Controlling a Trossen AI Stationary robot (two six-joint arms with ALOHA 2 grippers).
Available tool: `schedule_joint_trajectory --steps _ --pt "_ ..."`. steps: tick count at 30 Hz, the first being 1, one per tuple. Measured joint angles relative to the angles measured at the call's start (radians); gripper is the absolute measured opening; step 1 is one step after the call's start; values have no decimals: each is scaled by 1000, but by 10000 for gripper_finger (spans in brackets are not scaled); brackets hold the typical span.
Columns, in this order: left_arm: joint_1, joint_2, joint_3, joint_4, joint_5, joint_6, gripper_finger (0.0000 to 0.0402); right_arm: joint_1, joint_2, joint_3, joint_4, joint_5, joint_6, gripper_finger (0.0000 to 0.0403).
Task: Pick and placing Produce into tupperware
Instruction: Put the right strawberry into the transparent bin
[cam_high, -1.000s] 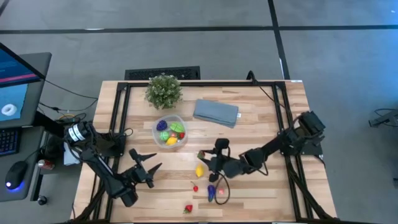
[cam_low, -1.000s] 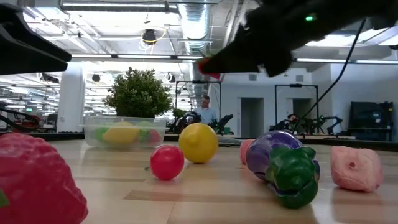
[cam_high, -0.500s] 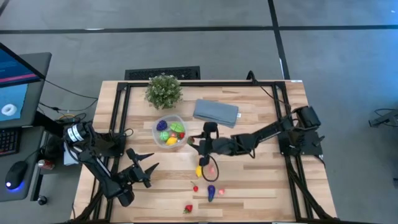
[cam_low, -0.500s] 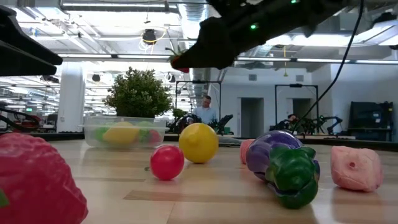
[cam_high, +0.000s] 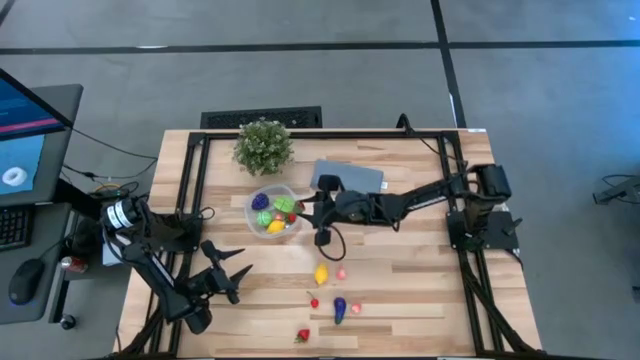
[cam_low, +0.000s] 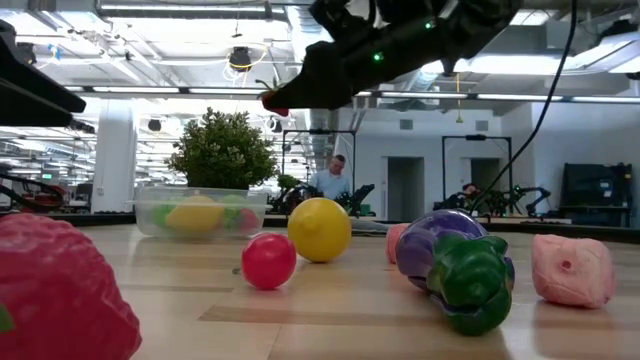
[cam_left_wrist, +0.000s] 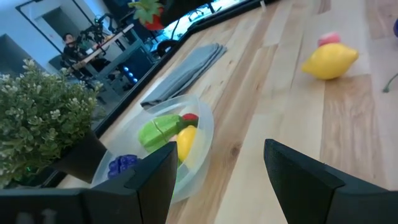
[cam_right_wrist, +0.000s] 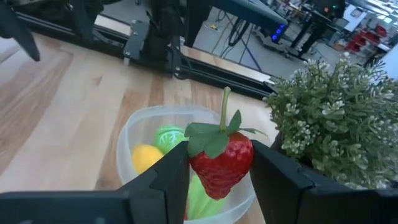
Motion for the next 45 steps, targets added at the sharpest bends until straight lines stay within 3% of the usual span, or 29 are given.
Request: schedule_joint_trajectory --steps 13,21,26,35,45 --pt "-7 0 0 3 0 -26 231 -77 3 47 0 -191 -17 182" --pt "-7 0 0 2 -9 -26 231 -86 4 49 30 -219 -17 175" --pt "-6 0 0 1 -24 -25 231 -90 89 75 63 -221 -18 180" --pt "-5 0 0 2 1 -25 231 -99 307 279 58 -222 -8 177" --pt "-15 0 0 13 54 -25 231 -120 377 417 -190 -222 77 180"
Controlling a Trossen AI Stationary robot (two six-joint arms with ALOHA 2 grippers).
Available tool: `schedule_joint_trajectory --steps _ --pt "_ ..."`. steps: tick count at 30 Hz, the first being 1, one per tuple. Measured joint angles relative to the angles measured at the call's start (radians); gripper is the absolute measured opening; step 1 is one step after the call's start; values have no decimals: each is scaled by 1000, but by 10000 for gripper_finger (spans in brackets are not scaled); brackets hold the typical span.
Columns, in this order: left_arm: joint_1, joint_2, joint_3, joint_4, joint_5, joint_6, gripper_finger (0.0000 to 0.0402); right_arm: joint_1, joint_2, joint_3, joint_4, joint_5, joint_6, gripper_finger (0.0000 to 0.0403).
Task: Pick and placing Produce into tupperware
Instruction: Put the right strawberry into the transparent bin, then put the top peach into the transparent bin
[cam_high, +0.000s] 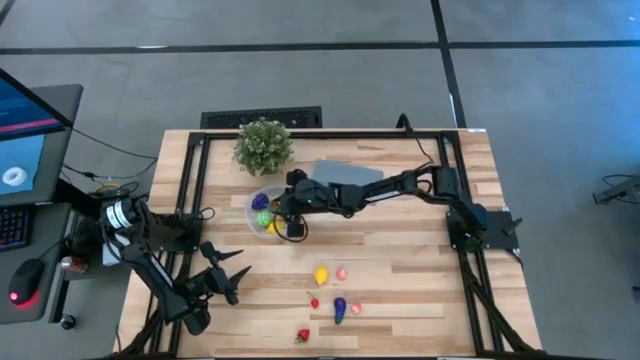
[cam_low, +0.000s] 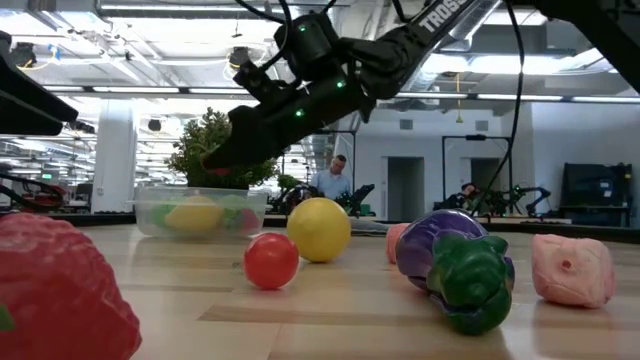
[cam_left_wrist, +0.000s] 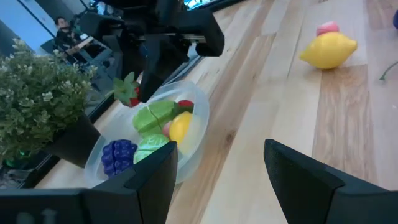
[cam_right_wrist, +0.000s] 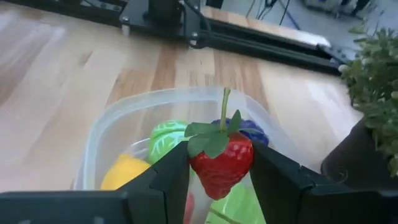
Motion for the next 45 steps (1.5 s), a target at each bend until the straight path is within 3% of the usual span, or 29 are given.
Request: schedule_joint_trajectory --steps 6,22,36,45 --pt "-18 0 0 1 0 -18 231 -3 -7 21 -131 -3 48 177" --pt "-19 0 0 2 -2 -23 231 5 -8 22 -182 -42 65 184" --pt "-19 0 0 2 9 -23 231 22 -9 22 -196 -67 13 236" --pt "-19 0 0 3 23 -23 231 99 -120 22 -339 -38 -53 221"
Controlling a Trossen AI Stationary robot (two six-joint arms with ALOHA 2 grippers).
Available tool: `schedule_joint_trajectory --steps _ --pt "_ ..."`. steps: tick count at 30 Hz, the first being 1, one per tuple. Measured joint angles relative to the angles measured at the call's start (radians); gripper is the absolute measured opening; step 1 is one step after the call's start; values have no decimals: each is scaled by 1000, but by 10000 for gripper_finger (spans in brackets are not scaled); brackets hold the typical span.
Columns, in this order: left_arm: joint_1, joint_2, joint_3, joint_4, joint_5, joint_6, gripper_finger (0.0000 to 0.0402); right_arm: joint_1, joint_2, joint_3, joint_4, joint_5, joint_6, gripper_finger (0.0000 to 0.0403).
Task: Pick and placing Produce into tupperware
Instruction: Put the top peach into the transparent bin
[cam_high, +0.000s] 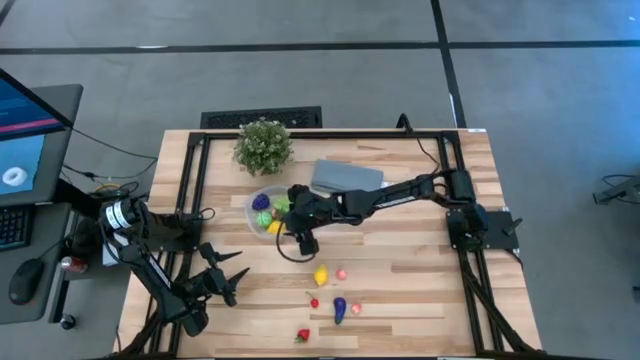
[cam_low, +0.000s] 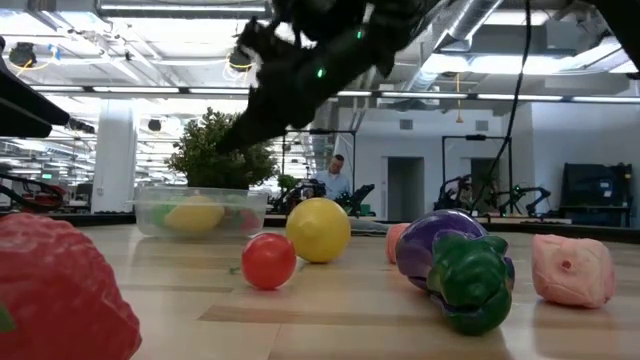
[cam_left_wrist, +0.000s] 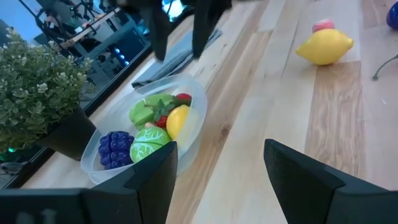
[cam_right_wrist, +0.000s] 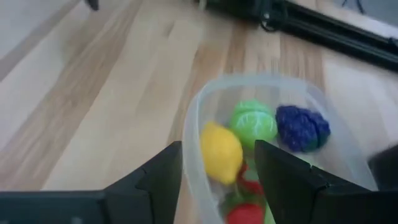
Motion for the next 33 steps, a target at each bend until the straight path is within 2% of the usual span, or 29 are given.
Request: schedule_joint_trajectory --steps 6,18,24,33 --pt "0 0 0 3 3 0 231 53 -97 -1 -214 48 35 212" --pt "0 0 0 5 2 0 231 191 -167 -2 -543 205 220 195" --pt "0 0 0 7 2 3 231 256 -167 -62 -588 231 347 188" --pt "0 0 0 7 -8 5 231 350 -167 -162 -558 265 533 185"
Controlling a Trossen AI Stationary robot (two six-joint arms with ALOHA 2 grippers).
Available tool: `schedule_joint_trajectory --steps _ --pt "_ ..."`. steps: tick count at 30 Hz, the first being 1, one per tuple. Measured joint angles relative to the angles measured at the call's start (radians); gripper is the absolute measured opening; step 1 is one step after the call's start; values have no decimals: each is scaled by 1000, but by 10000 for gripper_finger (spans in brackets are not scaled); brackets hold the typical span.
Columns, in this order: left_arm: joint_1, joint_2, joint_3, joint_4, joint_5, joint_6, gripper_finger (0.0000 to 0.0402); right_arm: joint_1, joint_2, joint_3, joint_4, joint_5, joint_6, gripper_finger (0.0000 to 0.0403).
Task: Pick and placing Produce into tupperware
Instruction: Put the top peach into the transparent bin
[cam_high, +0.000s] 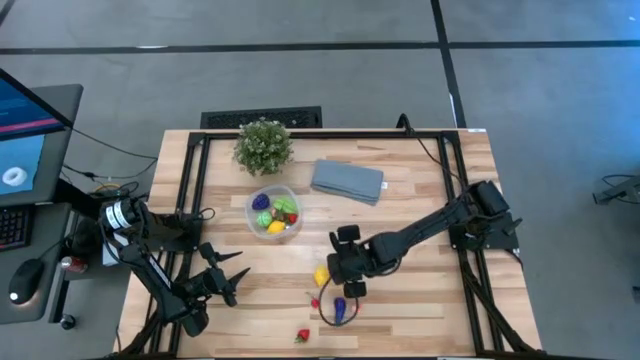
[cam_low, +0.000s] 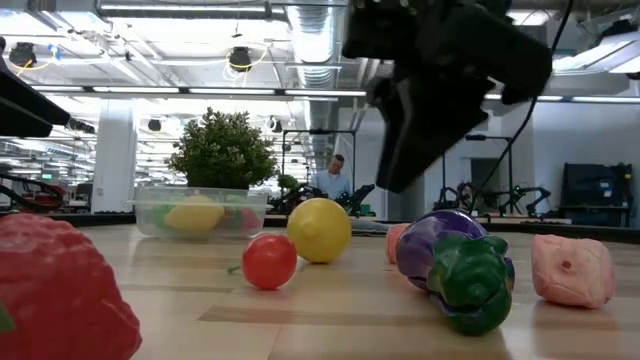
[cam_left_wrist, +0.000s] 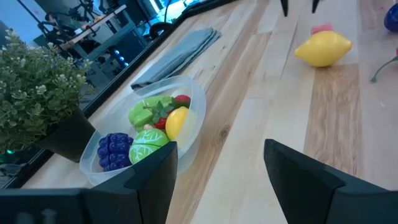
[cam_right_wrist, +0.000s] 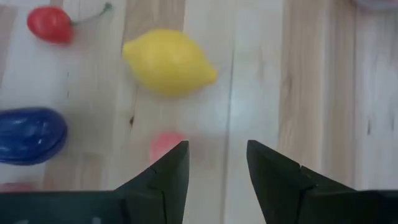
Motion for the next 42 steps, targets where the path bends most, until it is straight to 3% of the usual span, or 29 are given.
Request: schedule_joint_trajectory --steps 9,12,19,32,42 --pt "0 0 -1 3 -21 0 231 127 -78 -158 109 195 182 180" --pt "0 0 -4 7 -35 0 231 188 -141 -256 225 299 250 181" --pt "4 2 -39 49 -80 -3 231 288 -215 -455 469 434 361 180" --pt "47 2 -60 43 -134 -24 231 262 -168 -629 936 420 244 176" --pt "51 2 -60 41 -129 -21 231 196 -168 -639 981 327 201 177"
